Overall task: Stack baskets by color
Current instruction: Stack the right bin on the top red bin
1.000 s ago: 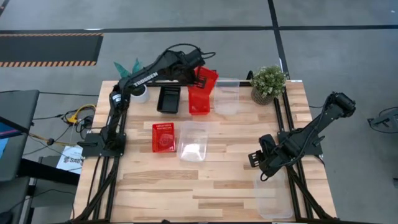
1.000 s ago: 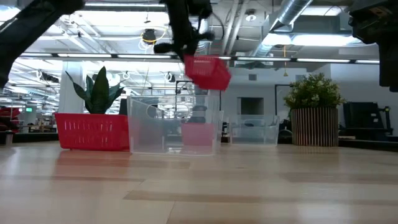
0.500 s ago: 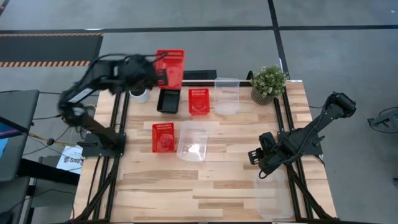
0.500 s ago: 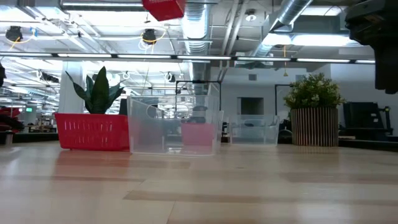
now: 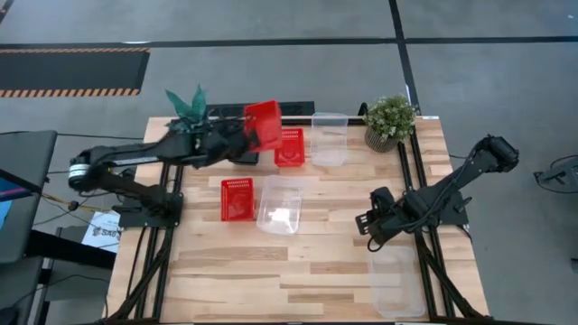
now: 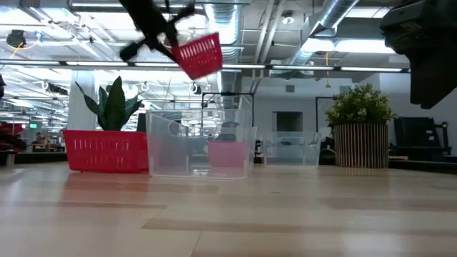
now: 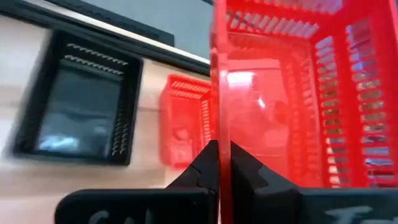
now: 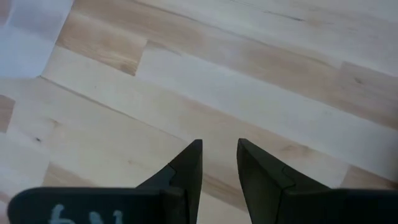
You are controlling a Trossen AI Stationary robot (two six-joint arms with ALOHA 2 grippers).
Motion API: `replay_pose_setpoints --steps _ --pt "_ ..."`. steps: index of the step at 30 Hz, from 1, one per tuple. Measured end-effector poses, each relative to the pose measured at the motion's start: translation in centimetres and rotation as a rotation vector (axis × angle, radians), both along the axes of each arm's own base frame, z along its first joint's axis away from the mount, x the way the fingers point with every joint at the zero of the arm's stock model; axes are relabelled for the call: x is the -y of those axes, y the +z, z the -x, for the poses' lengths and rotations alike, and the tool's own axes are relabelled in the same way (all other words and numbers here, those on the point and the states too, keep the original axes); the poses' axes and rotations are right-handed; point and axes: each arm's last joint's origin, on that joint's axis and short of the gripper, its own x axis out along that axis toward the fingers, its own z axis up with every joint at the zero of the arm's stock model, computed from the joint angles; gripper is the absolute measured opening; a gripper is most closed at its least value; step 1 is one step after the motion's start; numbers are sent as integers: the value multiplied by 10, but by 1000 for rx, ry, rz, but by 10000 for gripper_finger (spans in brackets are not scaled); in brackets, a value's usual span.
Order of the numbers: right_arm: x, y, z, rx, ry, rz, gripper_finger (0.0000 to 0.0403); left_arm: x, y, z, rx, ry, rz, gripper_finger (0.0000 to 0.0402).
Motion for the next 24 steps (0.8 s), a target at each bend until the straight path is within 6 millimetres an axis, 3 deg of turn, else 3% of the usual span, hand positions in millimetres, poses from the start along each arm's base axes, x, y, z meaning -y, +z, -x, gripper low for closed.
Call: replay_pose_setpoints --steps 6,11,18,24 --pt "-1 0 -1 6 7 -6 122 -42 -40 -30 -72 -72 42 0" --pt "-1 0 -1 9 7 -10 122 -66 -72 -47 -116 -100 98 0" --pt "-1 0 -1 8 8 -11 122 -83 -81 -80 -160 -153 114 0" --pt "-1 0 -2 16 8 -17 122 -87 -89 -89 -216 -108 143 0"
